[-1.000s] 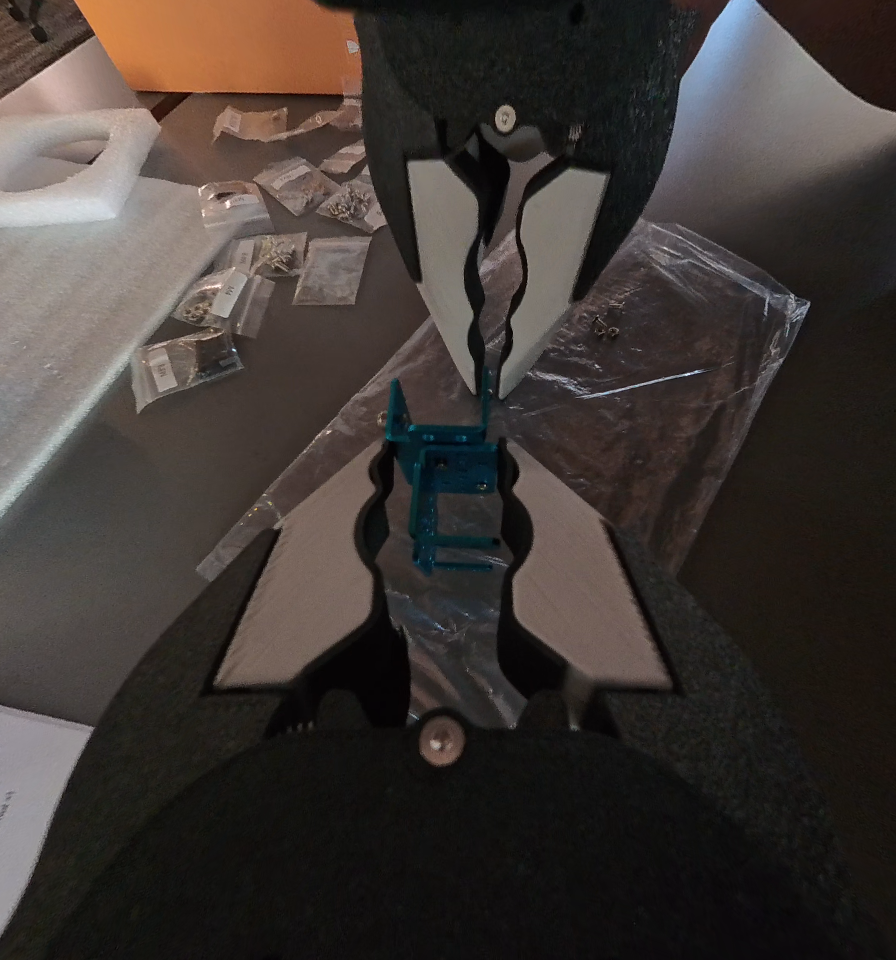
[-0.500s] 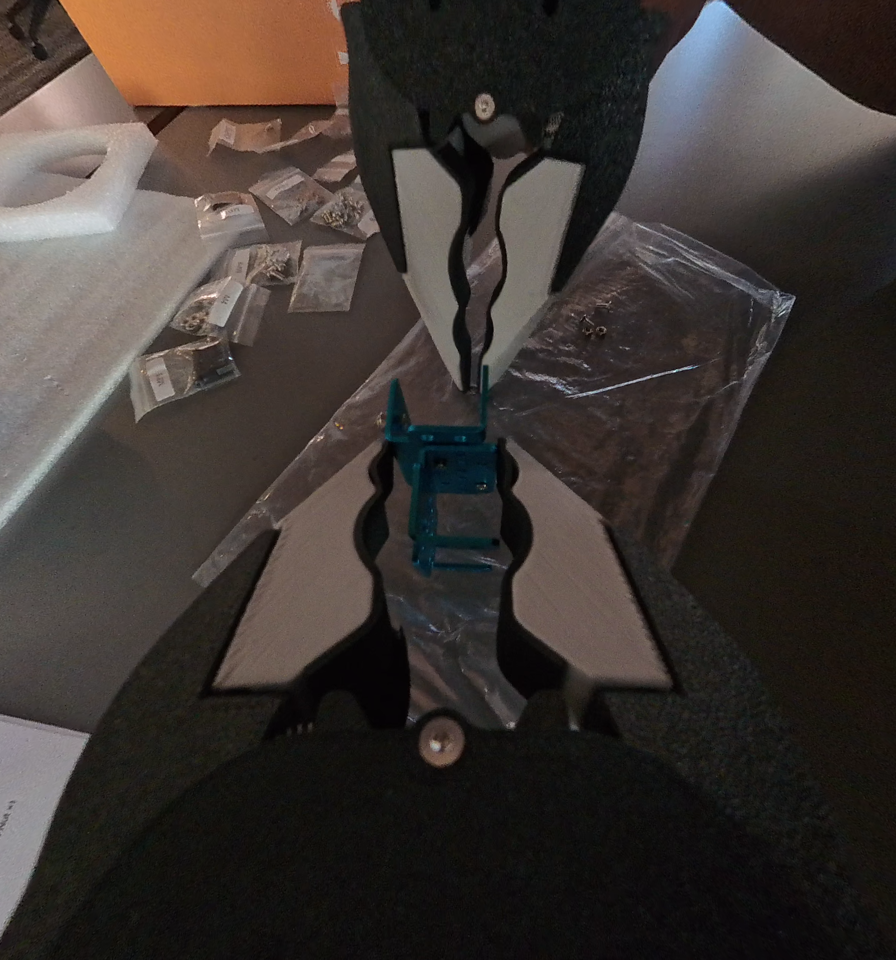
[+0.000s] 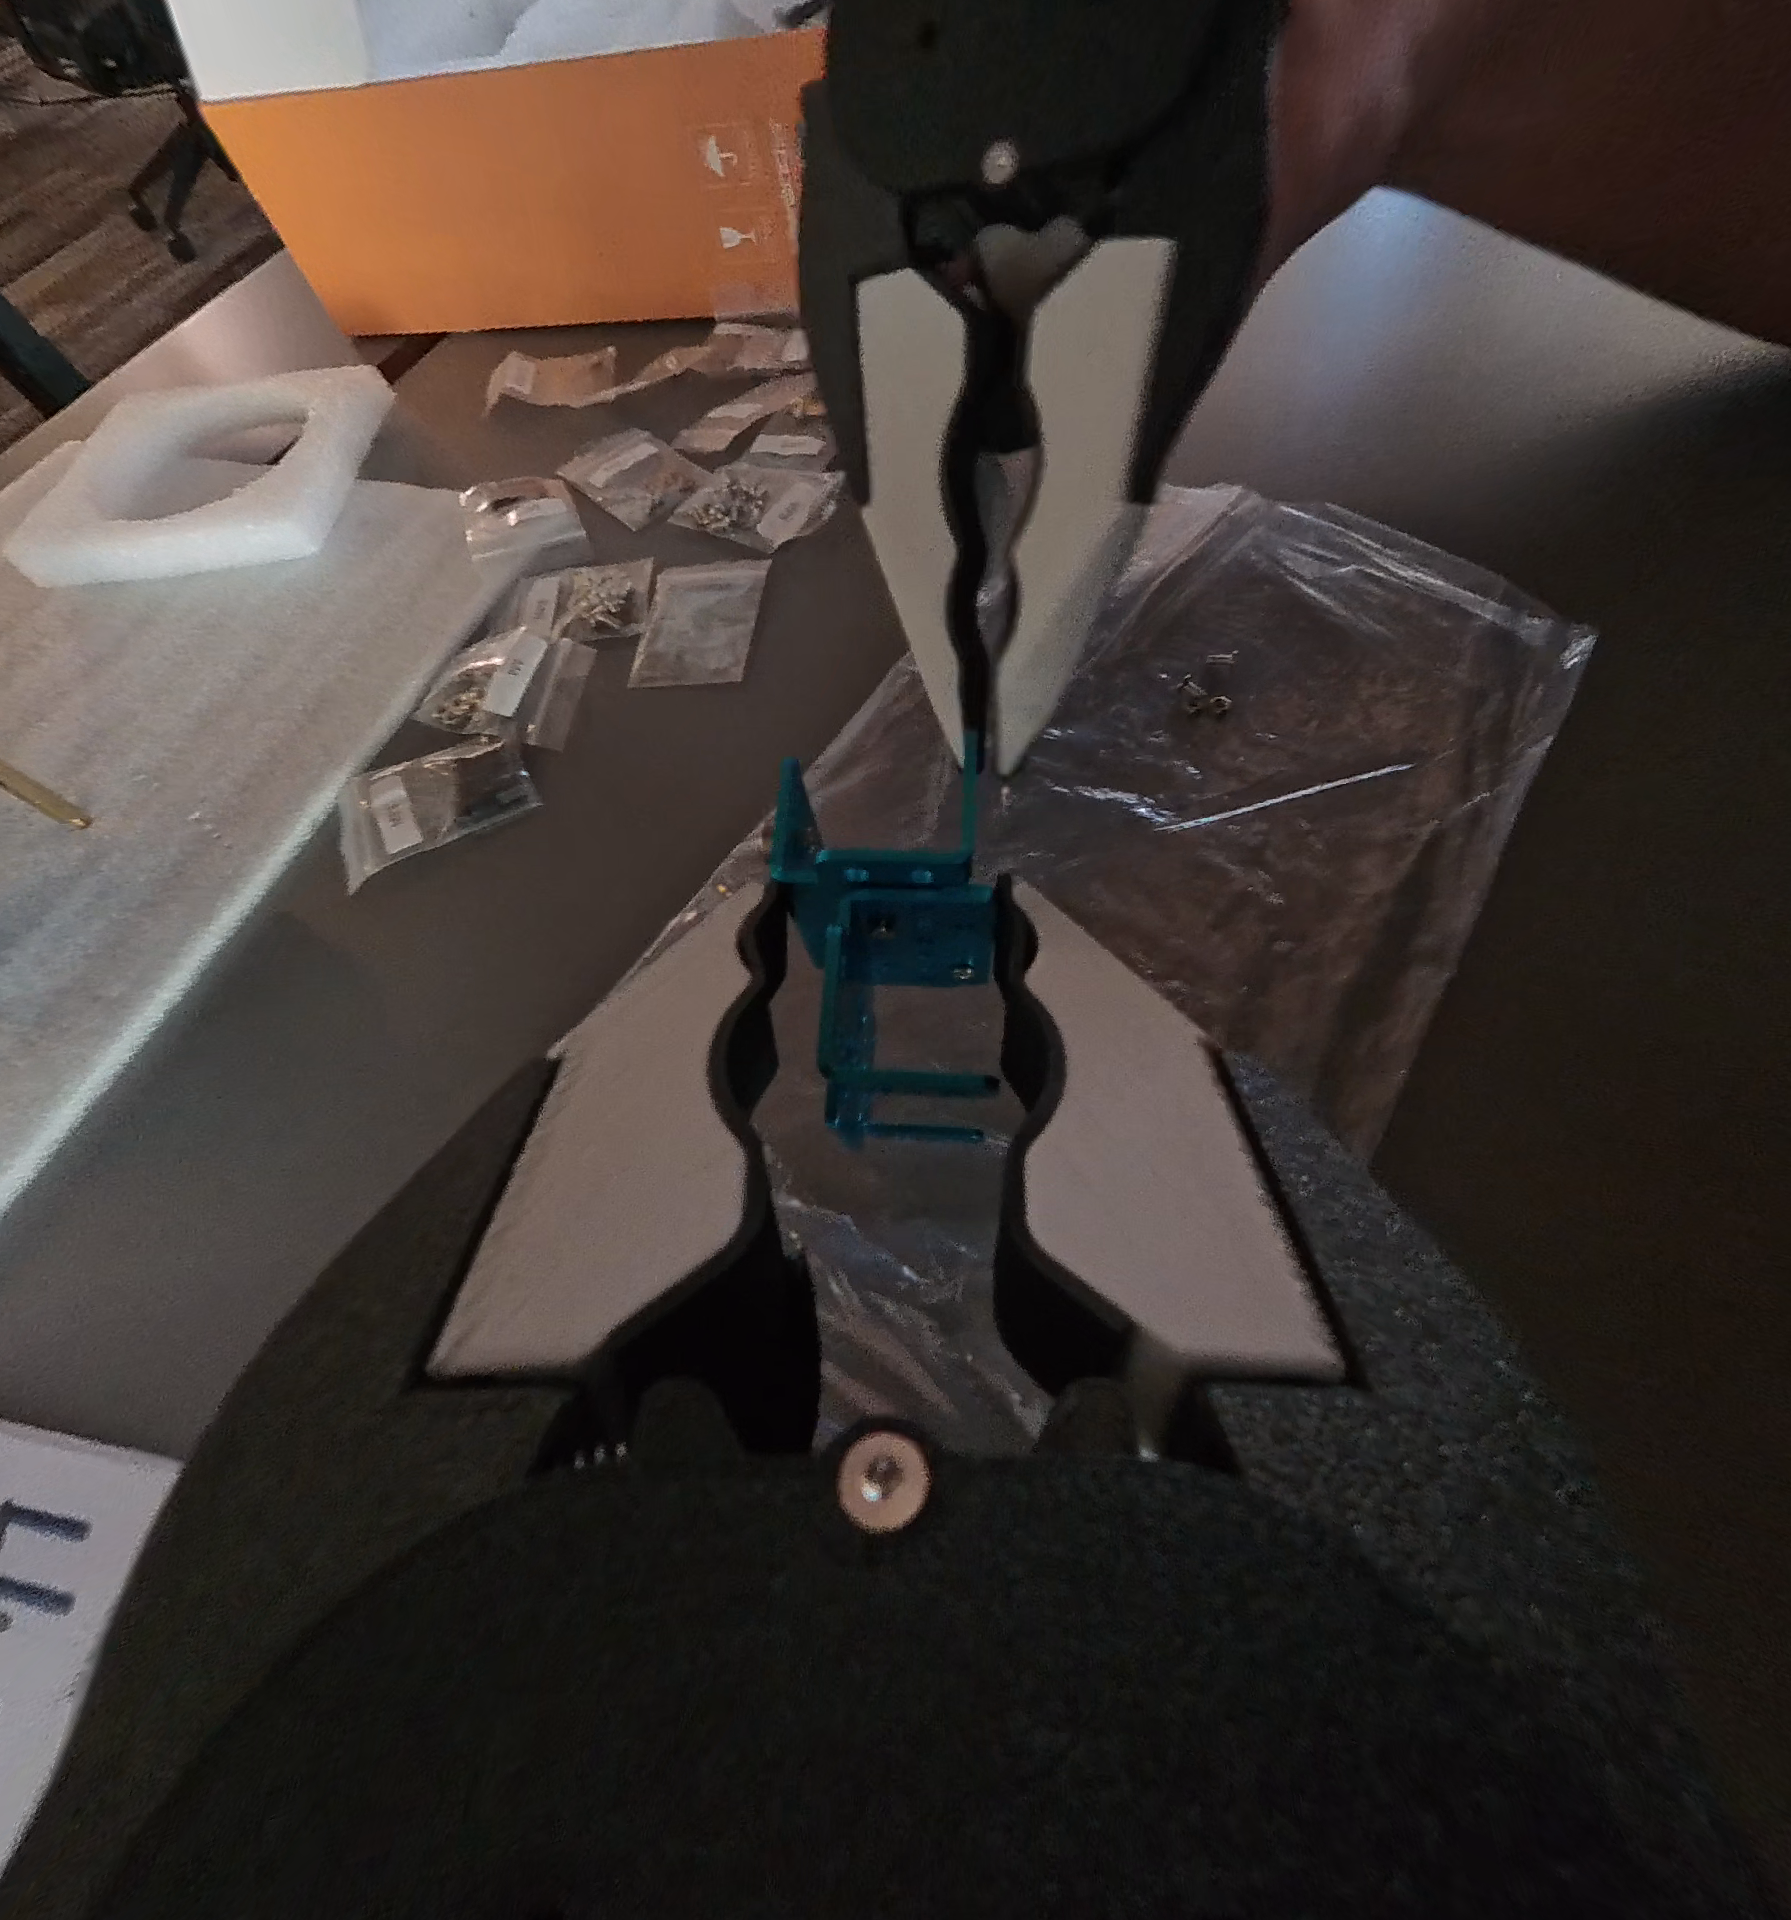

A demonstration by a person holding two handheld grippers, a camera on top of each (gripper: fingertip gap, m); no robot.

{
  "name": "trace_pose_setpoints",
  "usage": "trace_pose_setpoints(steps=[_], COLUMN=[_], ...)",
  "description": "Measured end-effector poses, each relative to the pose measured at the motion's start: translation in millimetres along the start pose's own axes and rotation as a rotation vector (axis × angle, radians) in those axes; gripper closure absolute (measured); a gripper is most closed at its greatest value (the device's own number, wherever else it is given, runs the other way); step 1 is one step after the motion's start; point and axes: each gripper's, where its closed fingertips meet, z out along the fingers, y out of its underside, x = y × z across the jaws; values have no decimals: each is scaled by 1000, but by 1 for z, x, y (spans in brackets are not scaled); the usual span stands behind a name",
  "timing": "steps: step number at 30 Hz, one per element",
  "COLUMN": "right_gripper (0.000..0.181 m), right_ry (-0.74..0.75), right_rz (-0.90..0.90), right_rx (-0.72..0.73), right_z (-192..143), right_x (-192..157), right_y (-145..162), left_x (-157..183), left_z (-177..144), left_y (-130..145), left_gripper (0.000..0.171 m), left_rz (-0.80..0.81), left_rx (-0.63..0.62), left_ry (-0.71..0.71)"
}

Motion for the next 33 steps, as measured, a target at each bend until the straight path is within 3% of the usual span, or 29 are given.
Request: trace_pose_setpoints(steps=[6,10,33], right_gripper=[175,175,178], right_ry=[100,161,131], right_rz=[-86,-98,-122], right_rx=[-232,-314,-375], right_z=[0,1,7], right_x=[-1,10,13], right_y=[16,25,26], left_x=[-10,-5,-1], left_z=[-3,0,-1], left_y=[1,3,1], left_gripper=[132,132,132], left_rz=[-11,-8,8], left_rx=[-2,-13,-8], left_ry=[-29,-15,-13])
